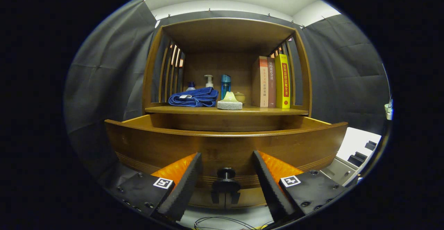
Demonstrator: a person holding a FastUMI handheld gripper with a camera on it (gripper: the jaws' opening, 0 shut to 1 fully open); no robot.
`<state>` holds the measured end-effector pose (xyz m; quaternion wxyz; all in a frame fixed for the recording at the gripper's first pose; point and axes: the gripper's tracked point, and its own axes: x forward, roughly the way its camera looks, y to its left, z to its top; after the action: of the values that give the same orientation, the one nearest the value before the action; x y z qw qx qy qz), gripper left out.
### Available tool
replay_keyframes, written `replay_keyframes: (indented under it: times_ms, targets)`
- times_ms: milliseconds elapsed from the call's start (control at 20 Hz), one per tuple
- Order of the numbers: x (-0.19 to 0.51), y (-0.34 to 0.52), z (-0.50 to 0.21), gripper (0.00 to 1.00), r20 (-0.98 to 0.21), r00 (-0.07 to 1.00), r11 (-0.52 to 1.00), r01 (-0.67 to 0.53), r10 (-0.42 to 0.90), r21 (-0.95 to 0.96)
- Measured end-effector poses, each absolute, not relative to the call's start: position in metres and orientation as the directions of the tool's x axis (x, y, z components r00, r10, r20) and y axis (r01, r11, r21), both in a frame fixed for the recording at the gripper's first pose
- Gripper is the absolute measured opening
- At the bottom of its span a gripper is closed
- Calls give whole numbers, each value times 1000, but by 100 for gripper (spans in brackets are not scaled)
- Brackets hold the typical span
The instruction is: Pull open the drawer, take out the items inside it, and place them on the countertop above the cabinet.
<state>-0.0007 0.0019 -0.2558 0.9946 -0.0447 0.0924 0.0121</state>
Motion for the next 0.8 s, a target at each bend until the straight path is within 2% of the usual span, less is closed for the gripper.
replay_keyframes:
  times_ms: [500,800]
  targets:
    - [23,1,-257,98,-203,979,996,-36,19,-83]
    - [70,-9,-271,98,-218,976,996,-34,14,-88]
